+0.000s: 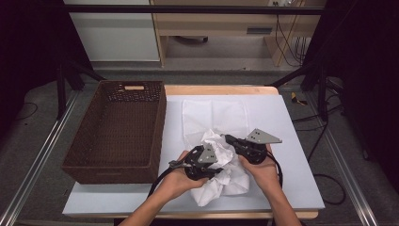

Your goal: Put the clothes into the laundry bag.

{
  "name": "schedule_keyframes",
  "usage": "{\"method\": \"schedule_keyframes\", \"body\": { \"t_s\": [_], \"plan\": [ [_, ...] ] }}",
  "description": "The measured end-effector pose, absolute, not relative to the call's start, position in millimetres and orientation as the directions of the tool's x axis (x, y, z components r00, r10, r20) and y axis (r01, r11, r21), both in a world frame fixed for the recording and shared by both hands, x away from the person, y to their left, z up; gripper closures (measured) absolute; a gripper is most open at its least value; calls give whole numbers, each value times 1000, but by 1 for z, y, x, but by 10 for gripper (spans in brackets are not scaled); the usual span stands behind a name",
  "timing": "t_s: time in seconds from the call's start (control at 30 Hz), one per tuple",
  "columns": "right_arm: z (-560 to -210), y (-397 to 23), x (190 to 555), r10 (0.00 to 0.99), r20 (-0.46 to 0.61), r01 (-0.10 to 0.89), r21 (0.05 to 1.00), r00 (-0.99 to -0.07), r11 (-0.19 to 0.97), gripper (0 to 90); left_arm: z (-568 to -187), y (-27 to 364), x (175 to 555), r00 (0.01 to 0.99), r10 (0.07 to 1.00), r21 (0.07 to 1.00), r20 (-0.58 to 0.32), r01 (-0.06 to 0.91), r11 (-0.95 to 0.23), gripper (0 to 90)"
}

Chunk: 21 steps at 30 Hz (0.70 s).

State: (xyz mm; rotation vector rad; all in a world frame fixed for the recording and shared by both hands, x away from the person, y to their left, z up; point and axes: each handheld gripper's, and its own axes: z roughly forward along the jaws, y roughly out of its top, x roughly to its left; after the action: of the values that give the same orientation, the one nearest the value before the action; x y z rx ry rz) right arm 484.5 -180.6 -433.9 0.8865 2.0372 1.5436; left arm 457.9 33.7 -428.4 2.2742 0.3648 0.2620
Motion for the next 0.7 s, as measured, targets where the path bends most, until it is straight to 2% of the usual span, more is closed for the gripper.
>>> {"method": "schedule_keyframes", "body": {
  "t_s": [0.4,0.7],
  "plan": [
    [-426,-175,479,688,27,192,968,-725,164,897,-444,31,470,927,374,758,30,223,-613,716],
    [-421,-173,474,676,25,174,973,-736,153,897,-448,33,476,899,438,781,12,266,-566,717]
  ]
}}
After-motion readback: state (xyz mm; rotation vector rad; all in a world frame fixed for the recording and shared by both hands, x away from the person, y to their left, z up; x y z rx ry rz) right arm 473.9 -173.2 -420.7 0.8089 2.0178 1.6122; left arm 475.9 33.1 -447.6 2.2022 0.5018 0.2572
